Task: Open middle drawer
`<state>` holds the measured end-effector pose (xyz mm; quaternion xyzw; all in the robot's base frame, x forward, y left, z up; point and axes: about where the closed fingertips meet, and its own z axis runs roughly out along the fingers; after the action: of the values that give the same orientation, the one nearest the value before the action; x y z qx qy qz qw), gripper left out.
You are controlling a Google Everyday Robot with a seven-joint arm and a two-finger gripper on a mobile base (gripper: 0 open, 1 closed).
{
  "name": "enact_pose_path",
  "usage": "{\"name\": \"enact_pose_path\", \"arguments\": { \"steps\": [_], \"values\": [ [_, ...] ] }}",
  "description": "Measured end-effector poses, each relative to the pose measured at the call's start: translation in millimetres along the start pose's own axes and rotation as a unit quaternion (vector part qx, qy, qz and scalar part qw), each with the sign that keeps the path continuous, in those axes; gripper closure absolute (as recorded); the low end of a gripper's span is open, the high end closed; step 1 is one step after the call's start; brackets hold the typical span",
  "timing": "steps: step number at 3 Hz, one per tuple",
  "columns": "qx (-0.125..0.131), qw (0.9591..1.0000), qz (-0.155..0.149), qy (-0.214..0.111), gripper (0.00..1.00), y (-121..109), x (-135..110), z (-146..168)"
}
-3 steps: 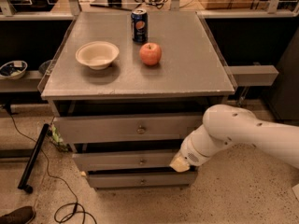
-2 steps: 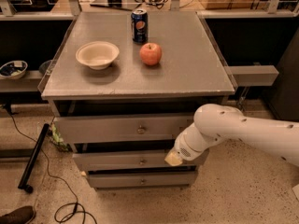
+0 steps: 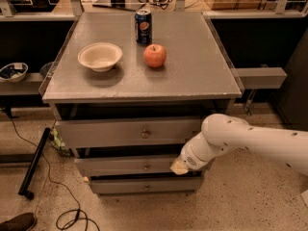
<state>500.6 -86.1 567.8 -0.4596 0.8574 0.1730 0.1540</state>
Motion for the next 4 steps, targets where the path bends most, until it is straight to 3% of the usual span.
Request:
{"name": "enact_pose_path", "arguments": {
  "steps": [2, 3, 4],
  "values": [
    [-0.013, 0.9992, 0.036, -0.009, 1.0, -22, 30, 33],
    [-0.019, 0.9988, 0.042, -0.014, 1.0, -30, 29, 42],
    [-0.019, 0.9988, 0.042, -0.014, 0.73, -30, 29, 42]
  ]
}}
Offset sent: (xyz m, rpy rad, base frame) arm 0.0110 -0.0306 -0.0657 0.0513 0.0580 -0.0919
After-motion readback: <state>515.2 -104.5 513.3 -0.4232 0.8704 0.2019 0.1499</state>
